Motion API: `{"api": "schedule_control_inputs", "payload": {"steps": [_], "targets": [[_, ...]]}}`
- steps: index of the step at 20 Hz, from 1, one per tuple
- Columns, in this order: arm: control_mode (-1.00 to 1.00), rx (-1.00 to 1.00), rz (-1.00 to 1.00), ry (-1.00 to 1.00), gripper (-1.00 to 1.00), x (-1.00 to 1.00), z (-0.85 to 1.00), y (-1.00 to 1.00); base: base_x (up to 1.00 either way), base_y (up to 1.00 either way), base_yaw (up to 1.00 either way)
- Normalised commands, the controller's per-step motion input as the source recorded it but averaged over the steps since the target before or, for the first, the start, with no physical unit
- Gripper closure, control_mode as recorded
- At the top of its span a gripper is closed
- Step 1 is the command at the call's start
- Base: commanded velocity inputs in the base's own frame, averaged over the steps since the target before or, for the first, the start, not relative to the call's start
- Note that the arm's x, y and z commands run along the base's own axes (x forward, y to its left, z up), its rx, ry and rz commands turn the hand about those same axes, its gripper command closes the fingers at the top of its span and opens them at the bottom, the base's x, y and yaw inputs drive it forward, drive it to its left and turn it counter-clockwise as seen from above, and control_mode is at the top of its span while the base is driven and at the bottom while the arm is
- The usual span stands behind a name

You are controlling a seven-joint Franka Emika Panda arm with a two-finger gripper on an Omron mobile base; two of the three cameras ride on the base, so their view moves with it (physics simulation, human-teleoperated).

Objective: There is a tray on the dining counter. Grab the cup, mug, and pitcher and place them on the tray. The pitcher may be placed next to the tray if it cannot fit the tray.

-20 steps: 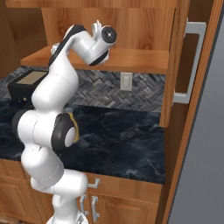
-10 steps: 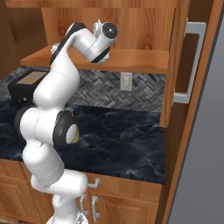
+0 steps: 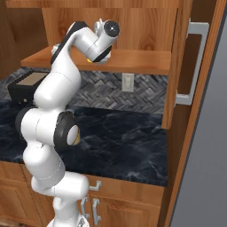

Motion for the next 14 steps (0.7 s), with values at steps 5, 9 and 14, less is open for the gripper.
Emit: {"api": "schedule_control_inputs", "payload": {"steps": [5,9,14], "targets": [[-1.00,0.00,0.00,0.00,1.00,0.00,-0.03,0.00,0.00,0.00,0.00],[-1.00,0.00,0.00,-0.02,1.00,-0.02,-0.06,0.00,0.00,0.00,0.00],[-1.00,0.03,0.00,-0.04,1.00,-0.08,-0.09,0.00,0.00,0.00,0.00]]}}
